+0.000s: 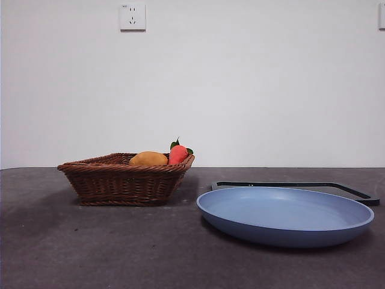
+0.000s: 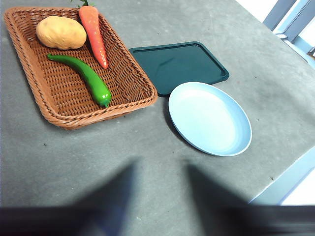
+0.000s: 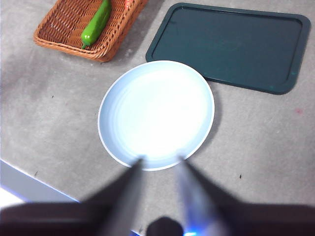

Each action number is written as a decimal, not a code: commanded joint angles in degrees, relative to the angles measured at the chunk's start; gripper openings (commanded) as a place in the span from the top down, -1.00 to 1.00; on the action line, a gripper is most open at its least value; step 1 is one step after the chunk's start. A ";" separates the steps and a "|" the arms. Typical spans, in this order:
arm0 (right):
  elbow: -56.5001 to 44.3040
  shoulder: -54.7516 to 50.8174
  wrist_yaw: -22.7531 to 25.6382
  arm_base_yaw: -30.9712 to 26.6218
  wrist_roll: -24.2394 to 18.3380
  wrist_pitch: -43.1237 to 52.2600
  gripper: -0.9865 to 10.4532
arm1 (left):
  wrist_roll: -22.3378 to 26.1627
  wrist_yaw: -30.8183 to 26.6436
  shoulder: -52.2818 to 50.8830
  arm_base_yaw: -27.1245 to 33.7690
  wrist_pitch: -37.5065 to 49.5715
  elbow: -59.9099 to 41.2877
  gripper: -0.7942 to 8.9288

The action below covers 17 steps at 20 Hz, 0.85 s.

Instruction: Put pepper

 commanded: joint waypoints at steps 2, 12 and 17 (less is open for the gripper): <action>0.98 2.10 0.07 0.20 2.36 0.37 0.26 | 0.59 0.24 0.13 -0.17 0.44 0.76 0.04; 1.01 18.45 0.04 0.20 3.87 8.87 0.26 | 0.59 0.31 0.13 -0.17 0.59 0.76 0.04; 0.98 33.27 0.09 0.20 4.26 14.88 0.26 | 0.59 0.31 0.13 -0.17 0.59 0.76 0.04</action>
